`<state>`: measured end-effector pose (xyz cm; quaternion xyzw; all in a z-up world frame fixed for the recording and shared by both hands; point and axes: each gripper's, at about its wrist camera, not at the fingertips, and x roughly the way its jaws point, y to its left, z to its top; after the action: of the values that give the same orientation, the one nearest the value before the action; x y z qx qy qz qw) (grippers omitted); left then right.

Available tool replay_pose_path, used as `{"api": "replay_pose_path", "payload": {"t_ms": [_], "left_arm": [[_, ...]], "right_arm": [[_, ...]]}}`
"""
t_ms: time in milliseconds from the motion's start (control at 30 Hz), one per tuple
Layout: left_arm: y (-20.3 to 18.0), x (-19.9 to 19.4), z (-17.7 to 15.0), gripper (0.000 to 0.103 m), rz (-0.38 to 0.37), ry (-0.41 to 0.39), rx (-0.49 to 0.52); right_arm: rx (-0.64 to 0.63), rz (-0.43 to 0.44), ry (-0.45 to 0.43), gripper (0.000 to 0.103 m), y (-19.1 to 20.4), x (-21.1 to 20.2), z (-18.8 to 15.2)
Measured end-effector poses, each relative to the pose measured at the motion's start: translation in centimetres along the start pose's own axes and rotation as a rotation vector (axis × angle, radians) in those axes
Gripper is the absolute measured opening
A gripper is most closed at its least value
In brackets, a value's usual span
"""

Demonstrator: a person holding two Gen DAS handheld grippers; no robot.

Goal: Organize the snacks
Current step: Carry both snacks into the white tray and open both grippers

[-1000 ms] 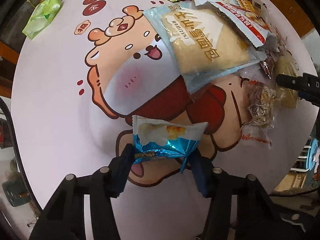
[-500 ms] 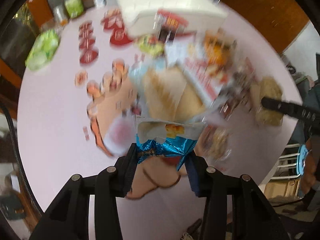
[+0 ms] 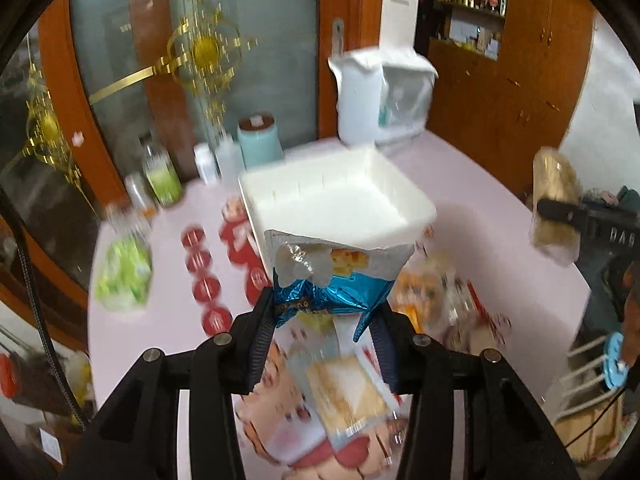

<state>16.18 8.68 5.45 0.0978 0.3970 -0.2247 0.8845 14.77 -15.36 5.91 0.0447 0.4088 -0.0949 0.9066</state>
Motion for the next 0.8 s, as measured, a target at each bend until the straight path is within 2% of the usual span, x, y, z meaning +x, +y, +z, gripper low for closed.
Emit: {"api": "replay_pose_path", "payload": {"t_ms": [133, 333, 533, 733, 800], "left_arm": [[-0.2, 0.3, 4.1, 0.044, 0.066, -0.049, -0.012], [0.0, 4.3, 9.8, 0.044, 0.140, -0.026, -0.060], [-0.1, 10.9, 13.0, 0.044, 0.144, -0.004, -0.118], [-0.5, 18.3, 13.7, 0.047, 0.143, 0.066, -0.167], [-0.4, 20.6, 13.6, 0.060, 0.150, 0.088, -0.187]], "right_arm": [[-0.044, 0.017, -0.020, 0.063, 0.2, 3.4, 4.7], [-0.041, 0.077, 0.007, 0.063, 0.0, 9.8, 8.2], [-0.111, 0.123, 0.087, 0.063, 1.0, 16.6, 8.3], [-0.129, 0.233, 0.186, 0.064, 1.8, 23.0, 7.4], [-0.123, 0.271, 0.218, 0.066, 2.1, 24.7, 6.8]]}}
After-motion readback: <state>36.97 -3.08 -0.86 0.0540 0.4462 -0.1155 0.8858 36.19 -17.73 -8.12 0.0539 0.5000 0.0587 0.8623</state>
